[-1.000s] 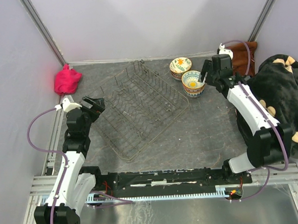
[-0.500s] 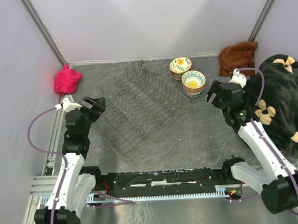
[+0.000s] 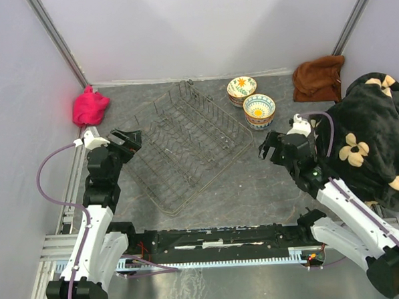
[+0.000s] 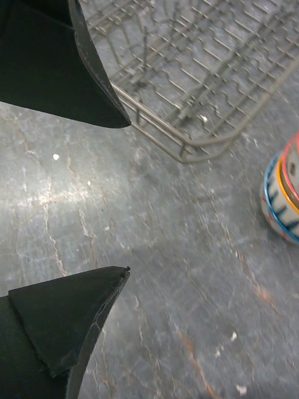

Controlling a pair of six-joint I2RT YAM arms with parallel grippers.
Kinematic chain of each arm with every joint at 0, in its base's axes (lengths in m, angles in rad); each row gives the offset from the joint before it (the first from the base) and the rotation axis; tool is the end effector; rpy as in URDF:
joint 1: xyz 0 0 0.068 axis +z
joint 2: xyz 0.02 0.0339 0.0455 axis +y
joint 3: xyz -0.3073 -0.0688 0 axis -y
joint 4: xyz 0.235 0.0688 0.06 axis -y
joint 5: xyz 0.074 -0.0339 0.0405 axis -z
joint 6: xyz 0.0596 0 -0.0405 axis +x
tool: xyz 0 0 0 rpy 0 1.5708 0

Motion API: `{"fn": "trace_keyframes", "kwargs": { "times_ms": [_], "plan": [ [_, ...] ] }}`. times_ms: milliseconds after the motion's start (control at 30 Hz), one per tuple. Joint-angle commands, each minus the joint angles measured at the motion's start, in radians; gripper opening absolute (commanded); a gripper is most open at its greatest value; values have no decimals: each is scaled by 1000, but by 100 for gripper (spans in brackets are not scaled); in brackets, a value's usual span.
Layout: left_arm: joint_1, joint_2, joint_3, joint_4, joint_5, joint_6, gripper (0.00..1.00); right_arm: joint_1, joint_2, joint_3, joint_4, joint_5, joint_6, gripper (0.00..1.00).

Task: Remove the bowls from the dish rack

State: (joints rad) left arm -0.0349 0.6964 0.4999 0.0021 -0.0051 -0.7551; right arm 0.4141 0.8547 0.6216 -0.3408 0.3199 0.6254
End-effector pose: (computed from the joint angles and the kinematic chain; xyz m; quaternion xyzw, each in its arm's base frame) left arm 0.1574 -0.0052 0.2978 -0.2737 0.7223 -0.2426 0.5870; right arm 0.1636 0.0514 0.2785 0.1672 0.8543 0.1130 0.4791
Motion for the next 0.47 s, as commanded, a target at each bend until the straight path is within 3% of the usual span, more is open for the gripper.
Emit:
{"fn": "trace_keyframes", "kwargs": {
  "times_ms": [0, 433],
  "plan": [
    [-4, -18, 17, 15, 1, -1, 99, 105, -75, -23, 37, 75, 23, 99],
    [-4, -38, 13, 7, -19, -14, 99, 250, -42, -29, 40, 187, 19, 99]
  ]
}}
